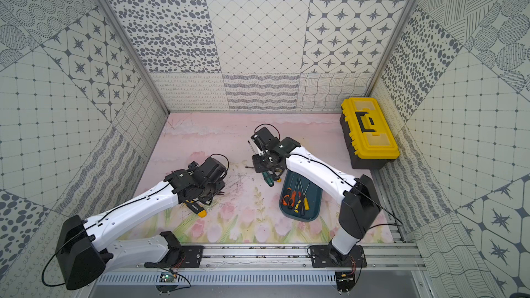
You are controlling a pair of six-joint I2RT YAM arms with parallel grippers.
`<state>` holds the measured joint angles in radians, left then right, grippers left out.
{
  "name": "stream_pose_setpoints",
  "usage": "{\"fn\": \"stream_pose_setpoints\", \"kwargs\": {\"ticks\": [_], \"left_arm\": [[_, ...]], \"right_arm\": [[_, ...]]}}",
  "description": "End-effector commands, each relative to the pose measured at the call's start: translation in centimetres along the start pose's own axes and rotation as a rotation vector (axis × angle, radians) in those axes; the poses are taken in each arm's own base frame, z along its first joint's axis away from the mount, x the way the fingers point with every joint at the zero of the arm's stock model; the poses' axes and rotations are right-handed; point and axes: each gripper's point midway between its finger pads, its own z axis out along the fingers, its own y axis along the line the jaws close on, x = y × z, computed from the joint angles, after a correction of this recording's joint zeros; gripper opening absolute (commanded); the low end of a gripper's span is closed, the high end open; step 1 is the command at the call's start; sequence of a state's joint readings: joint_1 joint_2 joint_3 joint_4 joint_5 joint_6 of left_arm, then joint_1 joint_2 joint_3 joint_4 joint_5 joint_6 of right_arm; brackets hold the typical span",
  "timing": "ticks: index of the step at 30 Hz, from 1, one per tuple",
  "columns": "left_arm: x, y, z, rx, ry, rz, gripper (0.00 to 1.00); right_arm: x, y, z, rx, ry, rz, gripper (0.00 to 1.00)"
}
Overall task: Put the screwdriver on the desktop into the storage box
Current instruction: Pick up the screwdriver from the center of the board, then place the screwdriver in the storage box.
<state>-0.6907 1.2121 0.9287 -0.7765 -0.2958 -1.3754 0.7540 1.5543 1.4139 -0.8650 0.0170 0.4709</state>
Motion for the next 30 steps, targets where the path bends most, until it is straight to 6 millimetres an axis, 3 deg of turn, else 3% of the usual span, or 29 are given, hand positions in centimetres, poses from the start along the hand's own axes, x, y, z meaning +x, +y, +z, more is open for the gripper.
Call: {"fn": "stream_pose_setpoints", "kwargs": {"ticks": [1, 4, 7, 12, 17, 21, 30], "left_arm": [[0.5, -1.9, 0.1, 0.009, 0.035, 0.125, 0.42], [1.5, -3.4, 0.7, 0.03, 0.065, 0.132, 0.42], [3.1, -5.0, 1.6, 0.056, 0.106, 0.123, 0.42], [5.7, -7.5, 2.9, 0.068, 0.175, 0.095, 0.42], [7.6, -9.3, 4.0, 0.056, 0.219, 0.099, 0.42], [8.8, -10.3, 5.3, 0.009, 0.248, 0.113, 0.43], [9.0, -12.8, 8.3, -0.124, 0.232, 0.179, 0.48]], "right_arm": [[2.5, -5.5, -1.8, 0.081, -0.01, 0.295, 0.1], [5.6, -9.6, -3.0, 0.151, -0.018, 0.428, 0.1], [8.9, -12.8, -2.5, 0.22, 0.017, 0.533, 0.11], [12.8, -15.3, -0.7, 0.314, 0.071, 0.631, 0.17], [15.6, -16.8, 1.1, 0.371, 0.117, 0.654, 0.34], [14.4, -16.8, 0.2, 0.361, 0.067, 0.622, 0.44], [11.4, -16.9, -3.0, 0.359, -0.068, 0.566, 0.48]]}}
